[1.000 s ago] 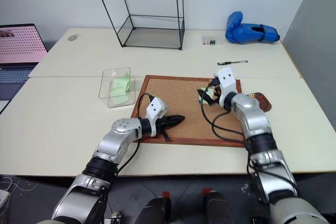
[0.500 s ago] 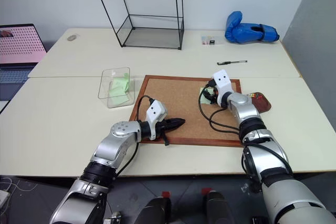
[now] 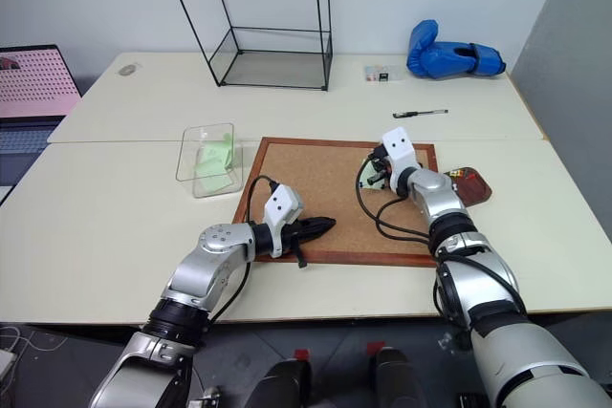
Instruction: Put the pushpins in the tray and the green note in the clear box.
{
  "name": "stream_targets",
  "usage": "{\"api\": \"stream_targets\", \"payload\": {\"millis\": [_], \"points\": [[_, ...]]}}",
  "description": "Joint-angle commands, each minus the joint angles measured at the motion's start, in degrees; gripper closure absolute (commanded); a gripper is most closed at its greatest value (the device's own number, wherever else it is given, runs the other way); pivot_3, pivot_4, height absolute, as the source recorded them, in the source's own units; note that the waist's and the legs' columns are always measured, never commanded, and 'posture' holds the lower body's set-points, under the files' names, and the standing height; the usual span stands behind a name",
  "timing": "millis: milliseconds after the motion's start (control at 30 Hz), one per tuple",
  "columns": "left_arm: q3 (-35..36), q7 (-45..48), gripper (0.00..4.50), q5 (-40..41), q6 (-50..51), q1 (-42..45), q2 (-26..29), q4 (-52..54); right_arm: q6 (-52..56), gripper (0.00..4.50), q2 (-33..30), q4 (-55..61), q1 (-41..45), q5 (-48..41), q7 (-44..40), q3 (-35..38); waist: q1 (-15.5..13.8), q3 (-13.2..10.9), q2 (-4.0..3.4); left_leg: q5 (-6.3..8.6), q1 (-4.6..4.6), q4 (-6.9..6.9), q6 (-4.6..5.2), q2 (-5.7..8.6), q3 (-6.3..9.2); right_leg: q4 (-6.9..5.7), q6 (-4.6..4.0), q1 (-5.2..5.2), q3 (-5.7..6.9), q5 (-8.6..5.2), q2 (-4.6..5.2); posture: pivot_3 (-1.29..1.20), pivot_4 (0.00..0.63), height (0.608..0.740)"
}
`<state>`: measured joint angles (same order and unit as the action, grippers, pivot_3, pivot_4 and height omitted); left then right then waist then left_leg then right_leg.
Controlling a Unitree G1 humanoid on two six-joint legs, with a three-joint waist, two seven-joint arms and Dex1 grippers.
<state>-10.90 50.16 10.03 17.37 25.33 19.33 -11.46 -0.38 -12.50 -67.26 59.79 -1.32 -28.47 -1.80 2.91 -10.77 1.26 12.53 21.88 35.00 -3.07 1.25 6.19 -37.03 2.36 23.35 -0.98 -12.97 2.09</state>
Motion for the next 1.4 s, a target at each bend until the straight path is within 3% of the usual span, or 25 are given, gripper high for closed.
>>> {"api": "stream_targets", "payload": {"millis": [33, 333, 567, 800, 933, 1167, 1400], "points": [[-1.0, -0.1, 4.5, -1.2, 2.3, -1.2, 1.1, -1.3, -1.8, 4.49, -0.6, 1.4, 2.2, -0.4, -0.3, 1.6, 0.0, 0.0, 0.0, 0.0, 0.0, 0.0, 0.0, 0.0, 0.0, 0.0, 0.0, 0.0, 0.0, 0.0, 0.0, 0.0, 0.15, 0.74], [-1.1, -1.0, 4.5, -2.1, 2.6, 0.2, 0.8, -5.4, -1.0, 4.49, -0.8, 7.0, 1.0, -2.3, -3.3, 3.0, 0.0, 0.0, -0.02, -0.01, -0.04, 0.01, 0.0, 0.0, 0.0, -0.07, 0.01, 0.0, 0.0, 0.01, 0.0, 0.0, 0.15, 0.74], [-1.7, -1.1, 4.5, -2.5, 2.6, 0.6, 0.7, -6.5, 4.1, 4.49, -2.3, 19.0, -3.3, -3.8, -5.4, 3.4, 0.0, 0.1, -0.12, -0.02, -0.18, 0.03, 0.02, 0.0, 0.02, -0.1, 0.01, -0.14, 0.01, 0.01, -0.01, 0.0, 0.15, 0.74], [-2.0, -1.1, 4.5, -2.2, 2.3, 0.4, 0.7, -6.0, 14.3, 4.49, -12.2, 42.3, -15.6, -3.8, -7.7, 4.4, -0.7, 0.1, -0.21, -0.02, -0.08, 0.05, 0.02, 0.03, 0.09, -0.04, 0.02, -0.13, 0.05, 0.02, 0.03, 0.0, 0.15, 0.74], [-2.3, -0.7, 4.5, -2.5, 1.6, 0.4, 0.9, -6.6, 16.1, 4.49, -18.8, 49.6, -22.9, -0.8, -6.5, 4.1, -0.7, 0.2, -0.31, -0.01, -0.12, 0.04, 0.02, 0.02, 0.01, 0.0, 0.02, -0.13, 0.02, 0.01, 0.02, 0.0, 0.15, 0.74], [-2.8, 0.1, 4.5, -2.8, 0.1, 1.5, 1.0, -8.7, 11.3, 4.49, -26.6, 49.7, -30.0, 7.9, -2.8, 1.1, -0.5, 0.3, -0.44, -0.02, -0.16, 0.07, 0.03, 0.01, -0.13, 0.01, 0.05, -0.17, -0.07, 0.02, 0.02, 0.0, 0.15, 0.74], [-3.0, -0.1, 4.5, -2.9, -0.5, 2.0, 0.8, -9.2, 8.9, 4.49, -27.3, 44.4, -29.5, 10.8, -1.2, -0.3, -0.7, 0.3, -0.46, -0.05, -0.16, 0.12, 0.07, 0.03, -0.11, 0.01, 0.08, -0.2, -0.06, 0.03, 0.02, 0.0, 0.15, 0.74]]}}
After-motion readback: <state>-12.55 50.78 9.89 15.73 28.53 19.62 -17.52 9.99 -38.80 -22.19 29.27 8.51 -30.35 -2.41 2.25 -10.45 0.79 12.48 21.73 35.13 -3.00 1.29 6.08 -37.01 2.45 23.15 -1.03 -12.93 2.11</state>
